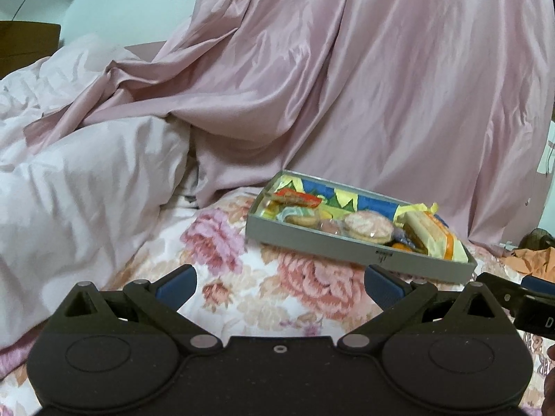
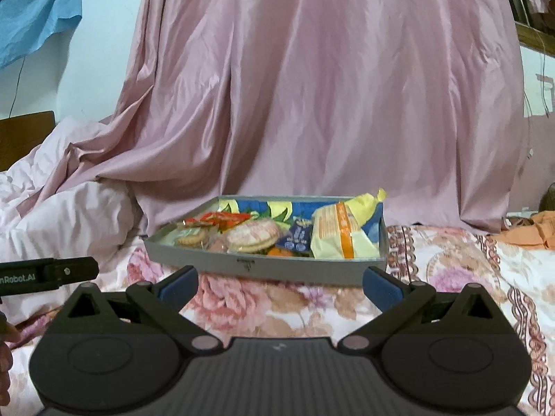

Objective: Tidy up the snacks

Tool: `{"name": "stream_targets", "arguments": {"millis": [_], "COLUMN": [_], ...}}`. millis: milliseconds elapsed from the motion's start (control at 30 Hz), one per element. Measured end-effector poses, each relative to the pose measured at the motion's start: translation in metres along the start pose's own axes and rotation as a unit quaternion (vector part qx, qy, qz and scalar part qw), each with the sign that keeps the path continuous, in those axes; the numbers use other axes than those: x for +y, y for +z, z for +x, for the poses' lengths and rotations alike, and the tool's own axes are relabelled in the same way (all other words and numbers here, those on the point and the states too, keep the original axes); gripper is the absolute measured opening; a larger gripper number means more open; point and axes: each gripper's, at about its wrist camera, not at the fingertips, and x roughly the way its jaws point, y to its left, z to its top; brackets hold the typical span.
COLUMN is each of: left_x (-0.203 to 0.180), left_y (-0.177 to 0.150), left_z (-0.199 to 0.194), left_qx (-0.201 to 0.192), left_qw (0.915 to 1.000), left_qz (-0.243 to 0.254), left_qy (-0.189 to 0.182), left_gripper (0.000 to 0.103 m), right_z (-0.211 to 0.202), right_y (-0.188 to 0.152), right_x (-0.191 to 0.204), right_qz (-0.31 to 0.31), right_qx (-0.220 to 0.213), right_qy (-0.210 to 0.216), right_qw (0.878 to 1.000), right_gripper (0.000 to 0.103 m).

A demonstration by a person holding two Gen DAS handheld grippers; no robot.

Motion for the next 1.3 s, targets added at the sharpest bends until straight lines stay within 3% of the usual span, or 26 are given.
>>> {"name": "stream_targets", "arguments": {"millis": [833,1300], "left_x": [0.018,0.023], "left_y": [-0.046,-0.064], "left_z": [-0.042,-0.043], "left_qx": [0.017,0.028], "left_qw": [0.9995,0.9992], "left_qz": [0.015,0.017], "left_qy": [0.022,0.024], "left_gripper": [0.102,0.102], "right_z": [-0.038,-0.041], "right_y": [-0.042,-0.061], "right_x": [0.026,0.028], "right_qz": [-0.004,-0.006], "right_qx": [0.023,0.035], "right_qy": [0.008,0.003], "right_qw": [1.0,0.999], "right_gripper": [0.103,0.103]}}
